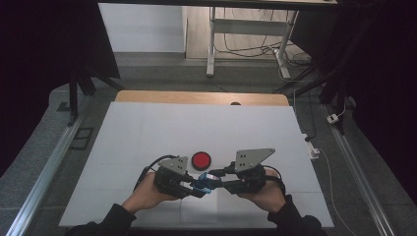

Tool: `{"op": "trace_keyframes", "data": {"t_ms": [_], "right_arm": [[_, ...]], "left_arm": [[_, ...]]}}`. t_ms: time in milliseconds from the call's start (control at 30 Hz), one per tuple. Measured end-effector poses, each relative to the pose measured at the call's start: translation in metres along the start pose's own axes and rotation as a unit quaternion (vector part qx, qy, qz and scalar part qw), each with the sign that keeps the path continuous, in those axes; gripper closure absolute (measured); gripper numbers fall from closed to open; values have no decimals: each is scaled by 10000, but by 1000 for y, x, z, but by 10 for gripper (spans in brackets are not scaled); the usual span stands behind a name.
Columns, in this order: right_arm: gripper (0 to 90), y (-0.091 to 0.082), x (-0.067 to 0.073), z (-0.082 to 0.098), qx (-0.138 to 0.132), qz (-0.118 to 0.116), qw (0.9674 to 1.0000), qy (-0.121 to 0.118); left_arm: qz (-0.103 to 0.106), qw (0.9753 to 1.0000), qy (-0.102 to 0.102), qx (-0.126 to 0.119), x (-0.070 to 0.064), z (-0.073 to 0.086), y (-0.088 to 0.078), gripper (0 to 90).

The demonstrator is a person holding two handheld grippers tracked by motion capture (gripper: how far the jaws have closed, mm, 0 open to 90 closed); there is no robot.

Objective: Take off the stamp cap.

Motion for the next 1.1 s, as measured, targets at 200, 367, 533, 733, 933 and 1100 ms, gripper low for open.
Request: {"op": "trace_keyframes", "data": {"t_ms": [200, 367, 533, 733, 933, 1100], "right_arm": [[705, -1, 0, -1, -5, 91, 10000, -40], [705, -3, -1, -1, -74, 186, 9998, -15], [705, -5, -3, -1, -37, 298, 9995, 28], [704, -7, -4, 0, -58, 429, 9991, -10], [705, -7, -4, 1, -48, 487, 9988, 18], [705, -7, -5, 2, -32, 506, 9987, 48]], "left_arm": [[-161, 9997, -85, 170, -3, 2, 0, 687], [-311, 9992, -130, 213, -4, 2, -5, 686], [-505, 9981, -284, 190, -6, 4, -13, 685], [-783, 9958, -459, 152, -7, 9, -21, 685], [-1146, 9916, -595, 119, -10, 15, -34, 683], [-1573, 9846, -767, 28, -15, 24, -47, 683]]}}
Point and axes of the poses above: each handheld gripper's, and its own axes: y roughly forward along the jaws, z roughly out of its underside, x roughly to its left, the point moved 5 cm from there along y, roughly forward along the jaws, and after that the axes turned 4 degrees about -z, right-handed, at the moved point
